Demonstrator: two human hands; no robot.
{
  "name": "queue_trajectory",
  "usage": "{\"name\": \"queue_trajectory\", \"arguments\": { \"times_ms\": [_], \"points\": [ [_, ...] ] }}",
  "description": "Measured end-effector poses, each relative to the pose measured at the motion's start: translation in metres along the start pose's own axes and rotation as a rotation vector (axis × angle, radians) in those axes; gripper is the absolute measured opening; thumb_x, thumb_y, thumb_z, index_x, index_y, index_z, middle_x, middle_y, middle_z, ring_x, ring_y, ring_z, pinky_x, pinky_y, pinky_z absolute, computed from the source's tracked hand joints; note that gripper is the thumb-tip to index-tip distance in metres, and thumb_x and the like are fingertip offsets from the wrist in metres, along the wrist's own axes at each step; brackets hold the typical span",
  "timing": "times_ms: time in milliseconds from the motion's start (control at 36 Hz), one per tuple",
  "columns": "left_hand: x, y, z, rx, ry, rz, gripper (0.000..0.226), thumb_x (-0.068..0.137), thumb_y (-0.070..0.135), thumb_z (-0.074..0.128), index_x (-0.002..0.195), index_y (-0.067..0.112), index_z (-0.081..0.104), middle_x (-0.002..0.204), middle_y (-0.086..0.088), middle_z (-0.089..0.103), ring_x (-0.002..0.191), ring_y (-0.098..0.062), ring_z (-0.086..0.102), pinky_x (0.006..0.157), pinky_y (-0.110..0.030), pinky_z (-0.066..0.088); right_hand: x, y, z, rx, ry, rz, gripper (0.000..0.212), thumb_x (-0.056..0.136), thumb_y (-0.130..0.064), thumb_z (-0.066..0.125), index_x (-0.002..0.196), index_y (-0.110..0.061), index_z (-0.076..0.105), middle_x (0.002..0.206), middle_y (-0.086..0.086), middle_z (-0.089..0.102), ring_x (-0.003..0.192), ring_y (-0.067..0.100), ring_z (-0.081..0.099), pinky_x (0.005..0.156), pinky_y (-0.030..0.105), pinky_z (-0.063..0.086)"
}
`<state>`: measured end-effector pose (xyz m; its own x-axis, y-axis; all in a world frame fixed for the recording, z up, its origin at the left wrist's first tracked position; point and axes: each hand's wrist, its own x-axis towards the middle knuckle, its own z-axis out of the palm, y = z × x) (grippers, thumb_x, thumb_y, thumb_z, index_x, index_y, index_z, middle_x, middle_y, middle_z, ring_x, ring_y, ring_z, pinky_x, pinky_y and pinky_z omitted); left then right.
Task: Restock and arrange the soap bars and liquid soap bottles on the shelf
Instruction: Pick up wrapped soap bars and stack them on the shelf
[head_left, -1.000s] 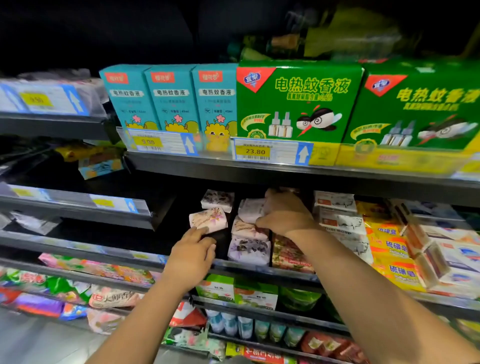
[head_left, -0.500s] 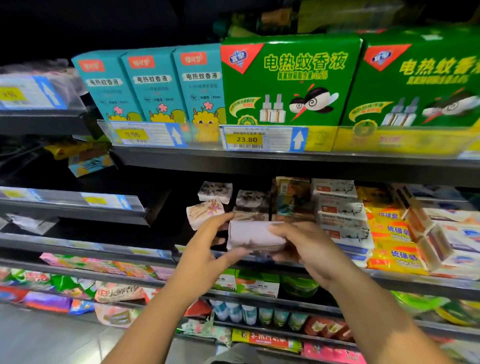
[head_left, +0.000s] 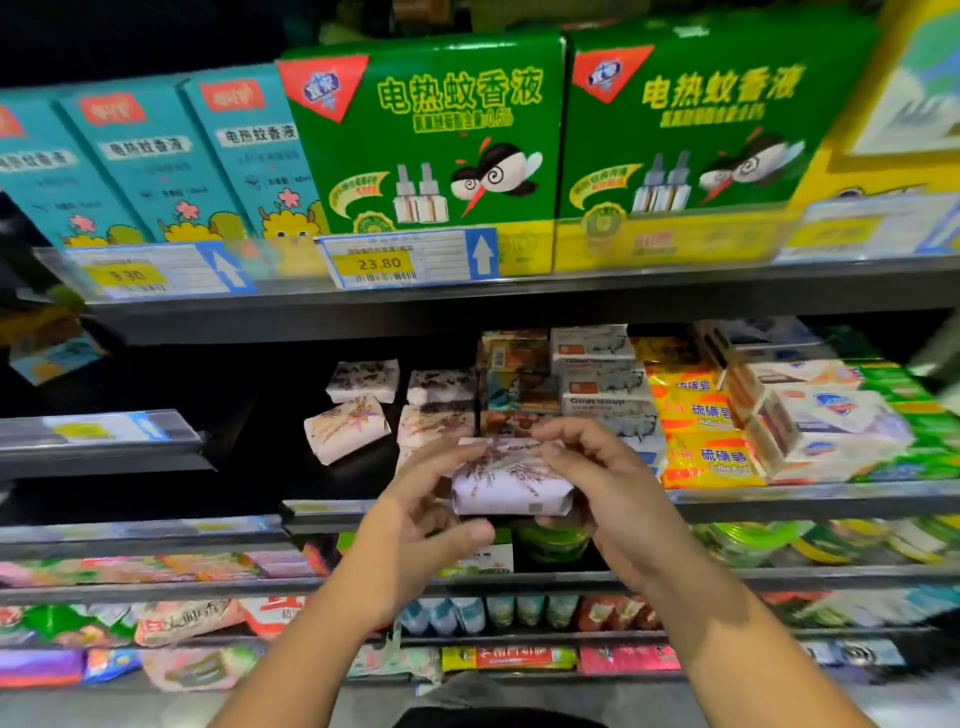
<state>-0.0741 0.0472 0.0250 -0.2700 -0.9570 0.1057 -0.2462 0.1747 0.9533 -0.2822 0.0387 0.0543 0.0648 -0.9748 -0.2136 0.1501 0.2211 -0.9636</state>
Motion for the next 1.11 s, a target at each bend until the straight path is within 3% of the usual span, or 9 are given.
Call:
{"name": "queue_trajectory", "arguments": {
  "times_ms": [139,278,389,556,750,861,944,1028,1111],
  "points": [
    [-0.002,0.0,-0.005,0.408,0.065,0.229,0.066,0.085,0.031,0.075,0.129,0.069,0.042,0.136,0.041,0.037,0.126,0.009,0.044,0.099,-0.006,0.036,-0.003,-0.003,-0.007,0.25,-0.124,0.104,0.027,0.086,-0.029,0.064,0.104,-0.013,0.074,0.101,0.008,0.075,0.083,0.02,0.069,0.056,0.027,0.055],
    [-0.011,0.01,-0.008,0.255,0.17,0.19,0.054,0.084,0.032,0.07,0.121,0.066,0.05,0.124,0.034,0.05,0.116,0.004,0.052,0.087,-0.01,0.046,-0.005,0.005,-0.014,0.235,-0.401,0.079,0.056,0.065,-0.011,0.09,0.118,-0.019,0.072,0.116,0.011,0.071,0.093,0.026,0.07,0.075,0.028,0.059],
    [-0.02,0.018,-0.004,-0.039,0.171,0.016,0.028,0.09,0.041,0.069,0.117,0.045,0.062,0.109,0.014,0.068,0.092,-0.005,0.065,0.078,-0.021,0.053,-0.003,0.004,-0.003,0.01,-0.277,-0.046,0.035,0.069,-0.025,0.077,0.104,-0.03,0.075,0.109,-0.005,0.074,0.102,0.01,0.069,0.083,0.026,0.056],
    [-0.021,0.027,-0.001,-0.303,0.251,-0.034,0.046,0.083,0.016,0.064,0.126,0.023,0.051,0.112,0.005,0.072,0.101,-0.012,0.069,0.076,-0.025,0.057,-0.001,0.004,0.014,-0.08,-0.185,-0.144,0.034,0.075,-0.038,0.071,0.109,-0.038,0.068,0.111,-0.005,0.07,0.101,0.021,0.067,0.085,0.045,0.057],
    [-0.019,0.016,-0.013,-0.132,0.068,-0.069,0.097,0.064,0.012,0.092,0.139,0.051,0.044,0.129,0.019,0.06,0.094,-0.012,0.065,0.073,-0.032,0.056,-0.003,-0.011,0.017,0.001,-0.114,-0.067,0.009,0.095,-0.031,0.06,0.098,-0.032,0.068,0.11,0.008,0.063,0.073,0.019,0.063,0.046,0.029,0.047],
    [-0.011,0.023,-0.011,0.082,0.168,0.052,0.073,0.077,0.012,0.08,0.12,0.066,0.054,0.124,0.038,0.056,0.112,0.005,0.058,0.084,-0.014,0.05,0.001,-0.016,0.002,0.281,-0.369,0.052,0.05,0.079,-0.038,0.079,0.118,-0.009,0.065,0.109,0.017,0.068,0.069,0.025,0.065,0.047,0.023,0.054],
    [-0.007,0.024,-0.01,-0.071,0.201,0.031,0.052,0.079,0.009,0.072,0.118,0.042,0.063,0.115,0.033,0.064,0.106,0.007,0.062,0.081,-0.011,0.05,0.004,-0.015,-0.005,0.323,-0.525,0.061,0.077,0.061,-0.004,0.086,0.132,-0.009,0.059,0.116,0.022,0.063,0.074,0.027,0.066,0.062,0.024,0.059],
    [-0.007,0.024,-0.011,-0.149,0.178,-0.014,0.045,0.084,-0.011,0.065,0.113,0.022,0.058,0.099,0.027,0.07,0.087,0.007,0.066,0.074,-0.011,0.051,0.004,-0.016,0.0,0.177,-0.463,0.005,0.072,0.066,0.009,0.077,0.129,-0.025,0.064,0.115,0.017,0.066,0.074,0.031,0.068,0.062,0.03,0.059],
    [-0.009,0.02,-0.008,-0.183,0.201,-0.045,0.03,0.086,0.008,0.07,0.111,0.021,0.058,0.096,0.02,0.073,0.088,0.003,0.067,0.076,-0.014,0.052,0.003,-0.015,0.005,0.0,-0.365,-0.057,0.044,0.074,-0.013,0.076,0.113,-0.032,0.07,0.105,0.004,0.072,0.083,0.026,0.071,0.062,0.031,0.059]
  ]
}}
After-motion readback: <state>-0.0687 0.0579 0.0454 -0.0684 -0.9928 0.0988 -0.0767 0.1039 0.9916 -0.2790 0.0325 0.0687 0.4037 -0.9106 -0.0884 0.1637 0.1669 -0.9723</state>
